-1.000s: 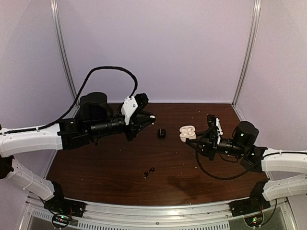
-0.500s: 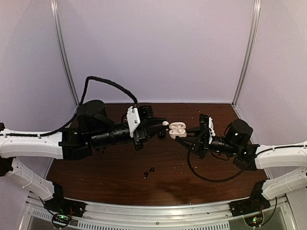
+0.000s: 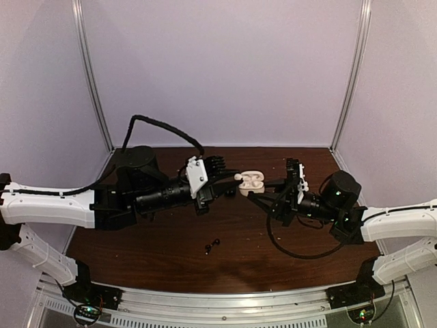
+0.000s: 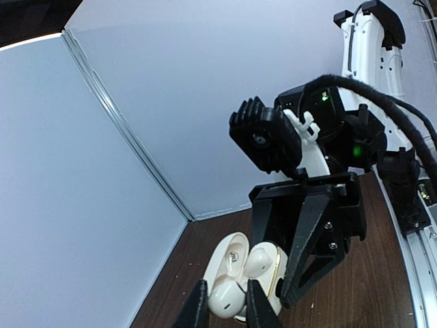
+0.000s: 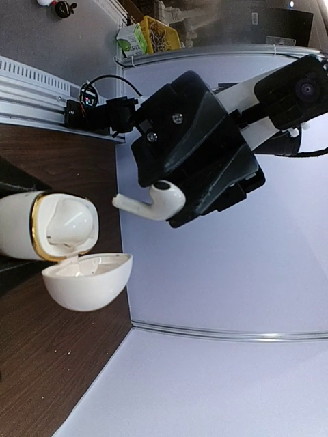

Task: Insert the wireless bluetooth earbuds into the charging case
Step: Insert the left earbud into the left side groove of the charging case.

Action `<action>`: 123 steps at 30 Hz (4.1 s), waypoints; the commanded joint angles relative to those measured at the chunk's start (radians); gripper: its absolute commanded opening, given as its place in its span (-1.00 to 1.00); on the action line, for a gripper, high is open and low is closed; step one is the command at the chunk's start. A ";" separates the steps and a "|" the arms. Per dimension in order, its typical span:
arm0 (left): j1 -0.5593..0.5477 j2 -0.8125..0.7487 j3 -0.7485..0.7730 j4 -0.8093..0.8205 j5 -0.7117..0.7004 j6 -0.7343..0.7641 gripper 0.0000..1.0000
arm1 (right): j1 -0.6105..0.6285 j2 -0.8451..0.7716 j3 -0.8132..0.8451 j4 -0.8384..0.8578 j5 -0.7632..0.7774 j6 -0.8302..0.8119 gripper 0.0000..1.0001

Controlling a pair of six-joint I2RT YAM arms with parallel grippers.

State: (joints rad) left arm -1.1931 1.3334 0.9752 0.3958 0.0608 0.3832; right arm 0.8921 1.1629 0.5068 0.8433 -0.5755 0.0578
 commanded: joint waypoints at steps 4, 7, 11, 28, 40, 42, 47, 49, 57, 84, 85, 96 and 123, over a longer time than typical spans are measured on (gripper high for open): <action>-0.008 0.023 0.008 0.039 -0.038 0.032 -0.83 | 0.017 -0.008 0.037 0.025 0.013 0.026 -1.00; -0.014 0.030 0.010 0.035 -0.045 0.041 -0.83 | 0.019 -0.008 0.038 0.026 0.021 0.031 -1.00; -0.018 0.042 0.018 0.027 -0.075 0.049 -0.83 | 0.024 -0.005 0.039 0.033 0.020 0.031 -1.00; -0.036 0.068 0.018 -0.017 -0.149 0.113 -0.84 | 0.028 -0.019 0.034 0.046 0.043 0.038 -1.00; -0.053 0.064 0.016 -0.062 -0.103 0.128 -0.79 | 0.028 -0.026 0.031 0.062 0.055 0.044 -1.00; -0.052 0.067 0.016 -0.067 -0.089 0.116 -0.76 | 0.028 -0.028 0.031 0.065 0.055 0.043 -1.00; -0.052 0.083 0.036 -0.095 -0.104 0.096 -0.74 | 0.028 -0.030 0.035 0.066 0.043 0.034 -1.00; -0.053 0.090 0.045 -0.102 -0.120 0.082 -0.74 | 0.028 -0.032 0.036 0.064 0.035 0.030 -1.00; -0.052 0.095 0.058 -0.103 -0.173 0.027 -0.81 | 0.028 -0.042 0.019 0.089 0.041 0.020 -1.00; -0.052 0.064 0.029 -0.134 -0.033 0.066 -0.88 | 0.028 -0.055 0.020 0.067 0.001 -0.035 -1.00; -0.051 0.064 0.030 -0.137 -0.027 0.066 -0.89 | 0.028 -0.056 0.020 0.070 0.002 -0.035 -1.00; -0.052 0.048 0.022 -0.148 -0.044 0.052 -0.96 | 0.028 -0.074 0.000 0.097 0.018 -0.045 -1.00; -0.053 0.056 0.079 -0.323 -0.079 0.237 -0.98 | 0.028 -0.054 0.060 -0.076 0.042 -0.119 -1.00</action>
State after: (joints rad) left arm -1.2388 1.3655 1.0363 0.1646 -0.0254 0.6006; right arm 0.9169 1.1294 0.5209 0.6987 -0.5449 -0.0467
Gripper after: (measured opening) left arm 0.127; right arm 0.227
